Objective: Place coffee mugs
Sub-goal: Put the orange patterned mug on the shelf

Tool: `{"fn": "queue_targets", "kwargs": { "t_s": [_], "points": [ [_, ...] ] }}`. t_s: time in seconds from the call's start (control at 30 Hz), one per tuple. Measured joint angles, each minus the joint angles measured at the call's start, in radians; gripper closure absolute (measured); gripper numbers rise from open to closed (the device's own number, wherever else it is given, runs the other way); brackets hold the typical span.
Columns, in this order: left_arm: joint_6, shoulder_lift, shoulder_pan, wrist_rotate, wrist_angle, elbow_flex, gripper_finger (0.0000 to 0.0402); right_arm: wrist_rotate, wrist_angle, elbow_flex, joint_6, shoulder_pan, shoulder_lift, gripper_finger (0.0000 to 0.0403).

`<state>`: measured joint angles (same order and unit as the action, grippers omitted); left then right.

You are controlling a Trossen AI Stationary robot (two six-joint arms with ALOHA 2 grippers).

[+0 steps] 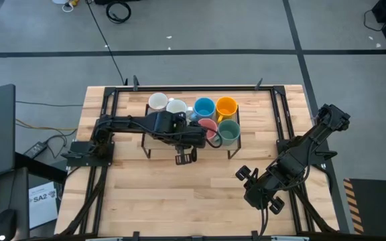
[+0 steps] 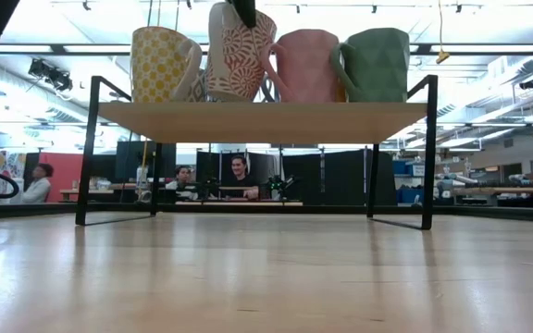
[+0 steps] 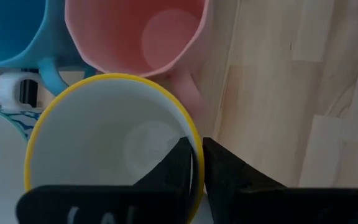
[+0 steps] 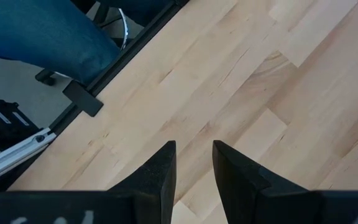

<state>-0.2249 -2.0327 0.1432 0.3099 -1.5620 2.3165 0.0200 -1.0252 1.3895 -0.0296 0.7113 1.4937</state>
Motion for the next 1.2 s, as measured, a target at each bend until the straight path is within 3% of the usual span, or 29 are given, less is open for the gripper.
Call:
{"fn": "queue_targets", "kwargs": {
  "t_s": [0.8, 1.2],
  "points": [
    [0.000, -0.025, -0.006, 0.001, -0.006, 0.000, 0.0360, 0.000, 0.000, 0.000, 0.000, 0.000, 0.000, 0.0292],
    [0.002, -0.024, -0.007, 0.004, -0.004, 0.000, 0.0301, 0.000, 0.000, 0.000, -0.019, 0.000, 0.000, 0.0292]
  ]
}}
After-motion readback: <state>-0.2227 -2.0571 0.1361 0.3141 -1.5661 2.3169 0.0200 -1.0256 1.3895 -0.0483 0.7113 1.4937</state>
